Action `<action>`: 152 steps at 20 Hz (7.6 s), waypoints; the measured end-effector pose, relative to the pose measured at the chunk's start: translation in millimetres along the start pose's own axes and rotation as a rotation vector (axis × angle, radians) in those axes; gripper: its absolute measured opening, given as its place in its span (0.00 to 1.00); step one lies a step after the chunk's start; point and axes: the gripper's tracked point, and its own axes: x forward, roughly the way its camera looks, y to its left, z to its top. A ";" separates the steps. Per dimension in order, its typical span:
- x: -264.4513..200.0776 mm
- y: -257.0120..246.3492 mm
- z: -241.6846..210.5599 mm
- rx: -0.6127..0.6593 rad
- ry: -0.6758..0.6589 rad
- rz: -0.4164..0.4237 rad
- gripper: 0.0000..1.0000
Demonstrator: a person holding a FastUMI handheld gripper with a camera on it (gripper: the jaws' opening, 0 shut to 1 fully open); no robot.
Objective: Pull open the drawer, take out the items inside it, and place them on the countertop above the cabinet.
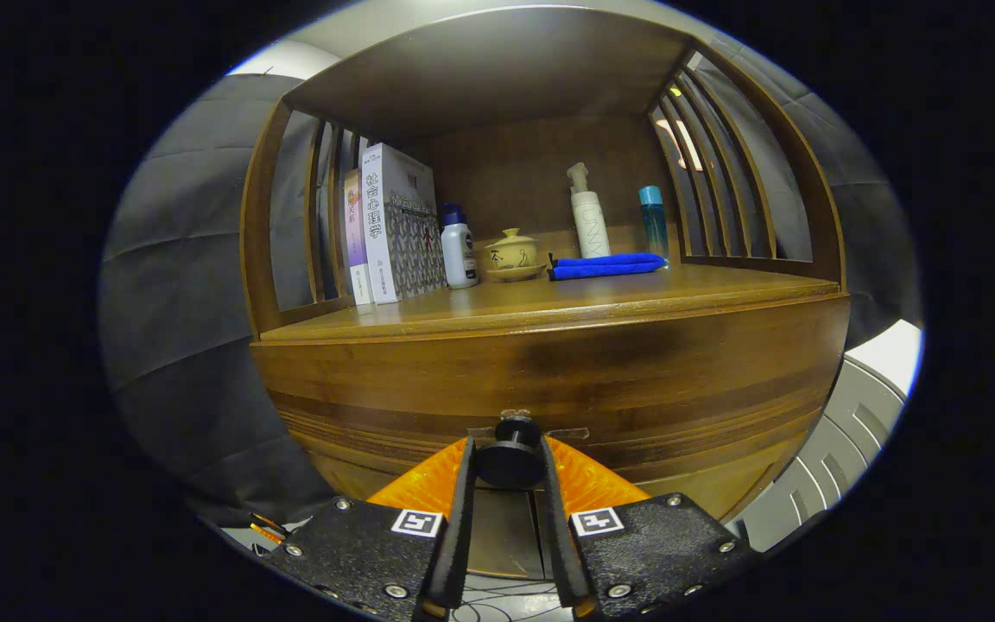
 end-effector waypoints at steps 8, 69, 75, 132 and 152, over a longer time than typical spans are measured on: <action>-39.1 2.3 -9.0 -0.031 0.000 -0.004 0.40; -44.2 -23.8 6.1 -0.015 0.565 0.119 0.83; -44.4 -26.1 -13.2 0.031 0.619 0.118 0.57; 71.8 -43.5 178.8 0.075 0.088 -0.105 0.96; -87.8 -22.3 201.1 -0.032 -0.220 -0.056 0.95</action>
